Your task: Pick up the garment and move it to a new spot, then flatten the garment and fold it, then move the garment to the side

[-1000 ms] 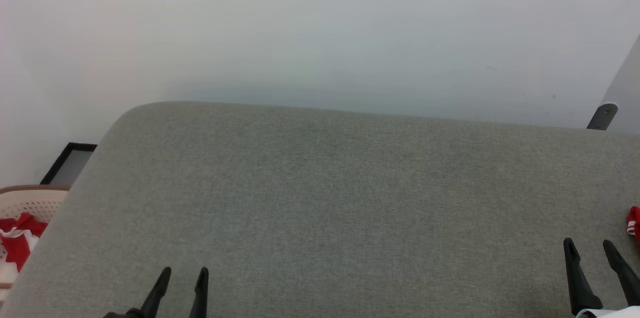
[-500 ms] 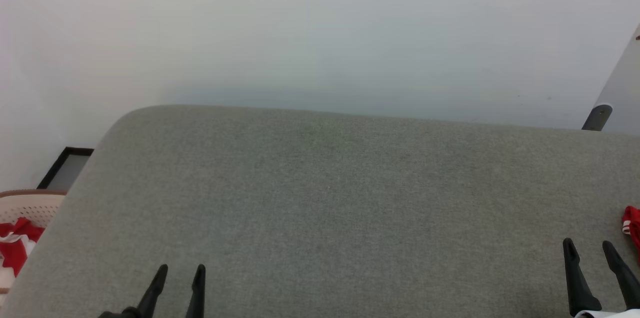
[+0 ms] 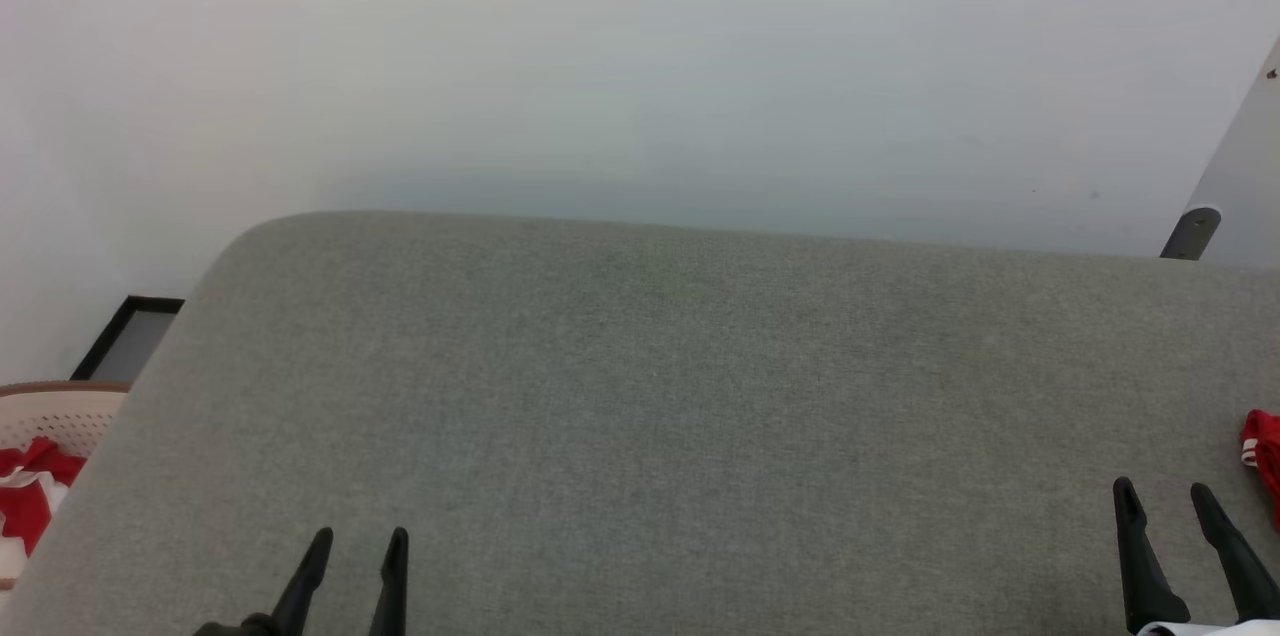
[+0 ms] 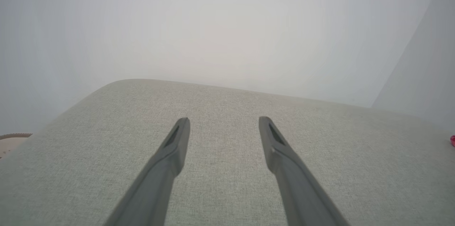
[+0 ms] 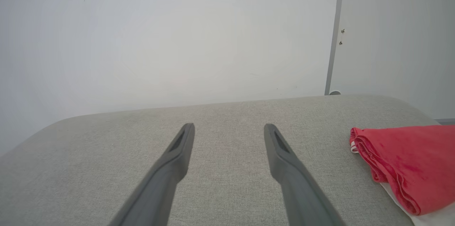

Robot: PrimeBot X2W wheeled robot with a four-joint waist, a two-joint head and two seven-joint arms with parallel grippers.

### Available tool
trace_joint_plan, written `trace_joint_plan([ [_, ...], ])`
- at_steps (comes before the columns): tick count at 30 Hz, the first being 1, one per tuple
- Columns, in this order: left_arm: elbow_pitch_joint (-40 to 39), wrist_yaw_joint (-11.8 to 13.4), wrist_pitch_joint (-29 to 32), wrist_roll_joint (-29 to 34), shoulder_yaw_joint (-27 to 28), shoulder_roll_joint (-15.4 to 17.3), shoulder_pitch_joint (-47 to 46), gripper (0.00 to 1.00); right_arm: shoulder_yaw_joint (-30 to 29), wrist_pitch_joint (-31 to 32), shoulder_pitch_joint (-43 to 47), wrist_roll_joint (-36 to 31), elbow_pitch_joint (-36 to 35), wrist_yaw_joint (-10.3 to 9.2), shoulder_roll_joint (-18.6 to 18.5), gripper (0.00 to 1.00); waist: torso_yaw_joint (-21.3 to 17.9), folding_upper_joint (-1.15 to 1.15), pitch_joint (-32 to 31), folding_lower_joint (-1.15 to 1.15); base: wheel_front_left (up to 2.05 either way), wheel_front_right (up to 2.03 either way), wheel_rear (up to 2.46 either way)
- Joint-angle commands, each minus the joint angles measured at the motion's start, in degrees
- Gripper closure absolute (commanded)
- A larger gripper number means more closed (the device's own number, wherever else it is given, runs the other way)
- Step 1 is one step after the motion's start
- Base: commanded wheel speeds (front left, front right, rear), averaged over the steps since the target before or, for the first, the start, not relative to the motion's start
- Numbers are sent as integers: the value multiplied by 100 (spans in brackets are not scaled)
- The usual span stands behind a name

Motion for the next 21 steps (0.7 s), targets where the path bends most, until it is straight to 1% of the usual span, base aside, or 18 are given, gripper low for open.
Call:
trace_joint_plan([
  [1, 26, 6, 3, 23, -2, 8, 32, 0, 25, -20, 2, 18, 9, -6, 24, 0, -1, 0, 5, 0, 0, 0, 0],
  [4, 55, 6, 3, -31, 29, -15, 49, 0, 55, -26, -5, 28, 11, -6, 23, 0, -6, 0, 16, 0, 0, 0, 0],
  [5, 50, 0, 1, -22, 24, -15, 2, 100, 36, -6, -4, 15, 5, 0, 2, 100, -7, 0, 16, 0, 0, 0, 0],
  [10, 282, 0, 28, -138, -3, -110, 69, 100, 30, 24, 26, 93, 270, 0, 84, 100, -14, 0, 22, 0, 0, 0, 0],
  [21, 356, 1, 337, -1227, 113, -208, -178, 100, 25, 184, -199, 1175, 432, -1, 147, 100, -77, 0, 69, 0, 0, 0, 0],
])
